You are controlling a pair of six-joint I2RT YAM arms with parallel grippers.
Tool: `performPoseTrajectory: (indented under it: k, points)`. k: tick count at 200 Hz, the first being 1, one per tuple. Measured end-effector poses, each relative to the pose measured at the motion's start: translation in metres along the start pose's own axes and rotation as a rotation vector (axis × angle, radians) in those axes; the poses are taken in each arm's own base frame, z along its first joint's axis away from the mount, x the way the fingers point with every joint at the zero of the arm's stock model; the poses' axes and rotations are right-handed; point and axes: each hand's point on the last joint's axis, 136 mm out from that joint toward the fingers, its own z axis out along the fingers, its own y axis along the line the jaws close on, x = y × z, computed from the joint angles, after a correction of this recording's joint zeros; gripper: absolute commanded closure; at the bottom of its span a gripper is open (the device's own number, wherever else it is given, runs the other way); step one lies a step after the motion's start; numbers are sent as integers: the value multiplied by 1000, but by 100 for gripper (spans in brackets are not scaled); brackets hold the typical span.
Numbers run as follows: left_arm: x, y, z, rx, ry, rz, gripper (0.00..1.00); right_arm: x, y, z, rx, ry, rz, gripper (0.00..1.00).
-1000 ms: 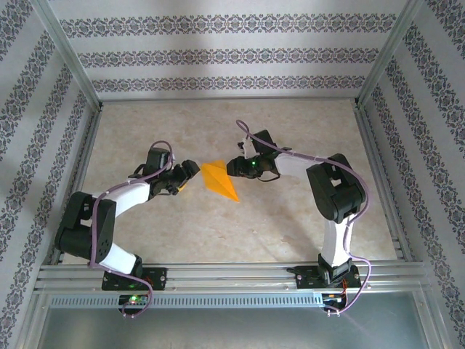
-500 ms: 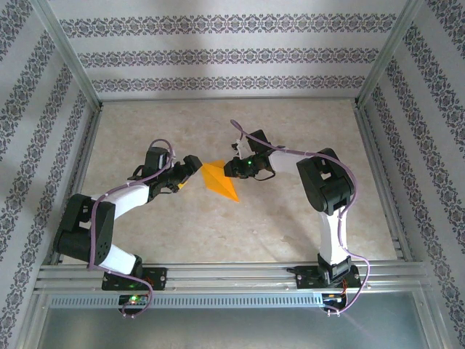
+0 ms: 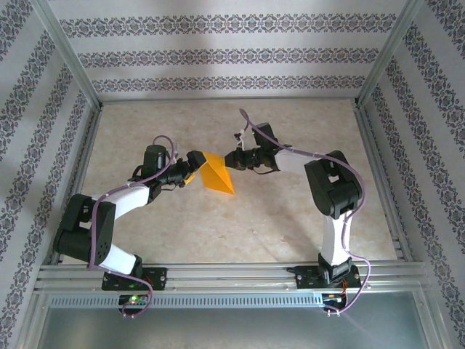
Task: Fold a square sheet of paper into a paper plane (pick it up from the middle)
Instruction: Pick up the paper from the center of the table, then turn over the paper at the center of the table.
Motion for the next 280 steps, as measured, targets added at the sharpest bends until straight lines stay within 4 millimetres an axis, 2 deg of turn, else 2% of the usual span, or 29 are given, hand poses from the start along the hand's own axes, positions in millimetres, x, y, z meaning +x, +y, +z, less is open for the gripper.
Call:
performPoseTrajectory:
  k: [31, 63, 139, 228, 255, 280]
  points:
    - [-1, -29, 2, 113, 0, 43, 7, -19, 39, -17, -99, -67, -19, 95]
    - [-1, -47, 4, 188, -1, 65, 19, -21, 57, -25, -163, -90, 14, 95]
    - [-8, -65, 17, 316, 3, 64, 51, -23, 73, -29, -255, -89, 107, 95]
    - [-10, -72, 17, 333, 4, 81, 70, -25, 77, -31, -277, -80, 152, 94]
    - [-11, -75, 17, 340, 4, 86, 74, -25, 73, -30, -275, -78, 161, 92]
    - [-11, -75, 17, 341, 6, 90, 82, -24, 72, -29, -273, -76, 167, 88]
